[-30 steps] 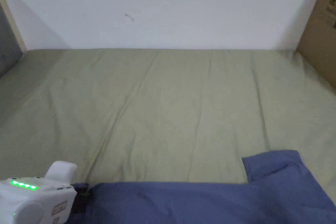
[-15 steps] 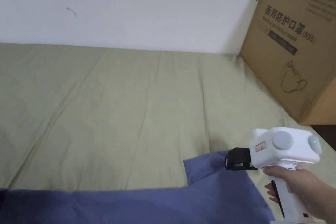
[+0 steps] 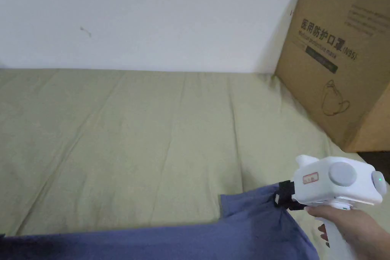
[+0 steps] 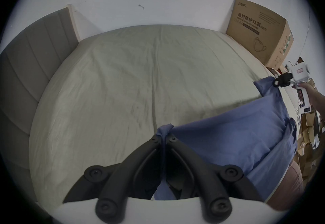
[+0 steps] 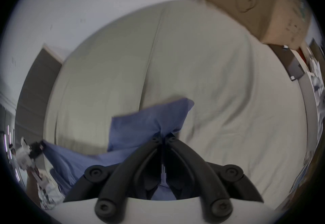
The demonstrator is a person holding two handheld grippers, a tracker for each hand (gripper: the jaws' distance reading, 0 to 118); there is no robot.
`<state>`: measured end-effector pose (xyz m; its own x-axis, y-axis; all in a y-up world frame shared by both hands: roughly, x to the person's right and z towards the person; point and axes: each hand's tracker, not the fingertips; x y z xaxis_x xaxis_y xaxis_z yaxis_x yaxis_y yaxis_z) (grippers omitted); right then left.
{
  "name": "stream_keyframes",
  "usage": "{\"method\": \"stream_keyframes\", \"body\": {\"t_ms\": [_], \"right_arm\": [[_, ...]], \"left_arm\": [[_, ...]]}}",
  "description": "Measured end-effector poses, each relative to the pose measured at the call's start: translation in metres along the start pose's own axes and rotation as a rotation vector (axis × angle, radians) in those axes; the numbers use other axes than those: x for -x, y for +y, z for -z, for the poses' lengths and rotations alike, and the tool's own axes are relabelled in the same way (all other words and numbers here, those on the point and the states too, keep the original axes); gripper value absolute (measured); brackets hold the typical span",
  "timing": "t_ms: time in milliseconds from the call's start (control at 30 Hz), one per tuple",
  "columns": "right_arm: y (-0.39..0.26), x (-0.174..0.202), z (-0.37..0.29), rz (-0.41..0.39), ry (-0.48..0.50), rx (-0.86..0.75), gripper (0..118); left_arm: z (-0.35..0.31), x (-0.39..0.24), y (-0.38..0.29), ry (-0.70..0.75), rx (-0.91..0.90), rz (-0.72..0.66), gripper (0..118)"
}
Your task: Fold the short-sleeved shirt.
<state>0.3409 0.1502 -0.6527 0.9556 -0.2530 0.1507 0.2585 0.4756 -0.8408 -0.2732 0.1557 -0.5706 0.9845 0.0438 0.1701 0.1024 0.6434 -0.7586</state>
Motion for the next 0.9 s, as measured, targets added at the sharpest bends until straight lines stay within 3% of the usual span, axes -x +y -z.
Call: {"method": "stream_keyframes", "body": {"t_ms": [133,300,400,500,700,800,833,867,900], "right_arm": [[0.014,-0.003,-0.028,0.031,0.024,-0.152,1],[0.015,0.014,-0.065,0.008,-0.008,-0.319,1],[0.002,0.010,-0.085,0.035,0.039,-0.292,1],[-0.043,0.000,-0.112,0.043,0.042,-0.292,1],[-0.180,-0.029,-0.160,0.074,0.055,-0.177,1],[-0.226,-0.044,-0.158,0.092,0.054,-0.105,1],[-0.236,-0.048,-0.152,0.116,0.074,-0.080,2],[-0.241,-0.051,-0.146,0.138,0.056,-0.061,6],[-0.246,-0.054,-0.141,0.157,0.036,-0.059,6]], "left_arm": [[-0.004,0.004,0.013,0.026,-0.058,-0.044,3],[-0.022,0.002,0.036,0.027,-0.159,-0.055,3],[-0.035,0.000,0.036,-0.017,-0.166,-0.034,3],[-0.050,-0.001,0.015,-0.033,-0.159,0.030,3],[-0.078,0.010,-0.051,-0.176,-0.073,-0.025,3],[-0.085,0.011,-0.083,-0.169,-0.027,0.033,5],[-0.086,0.012,-0.092,-0.184,-0.002,0.048,12],[-0.088,0.012,-0.100,-0.196,0.016,0.051,42],[-0.090,0.012,-0.108,-0.189,0.016,0.056,42]]}}
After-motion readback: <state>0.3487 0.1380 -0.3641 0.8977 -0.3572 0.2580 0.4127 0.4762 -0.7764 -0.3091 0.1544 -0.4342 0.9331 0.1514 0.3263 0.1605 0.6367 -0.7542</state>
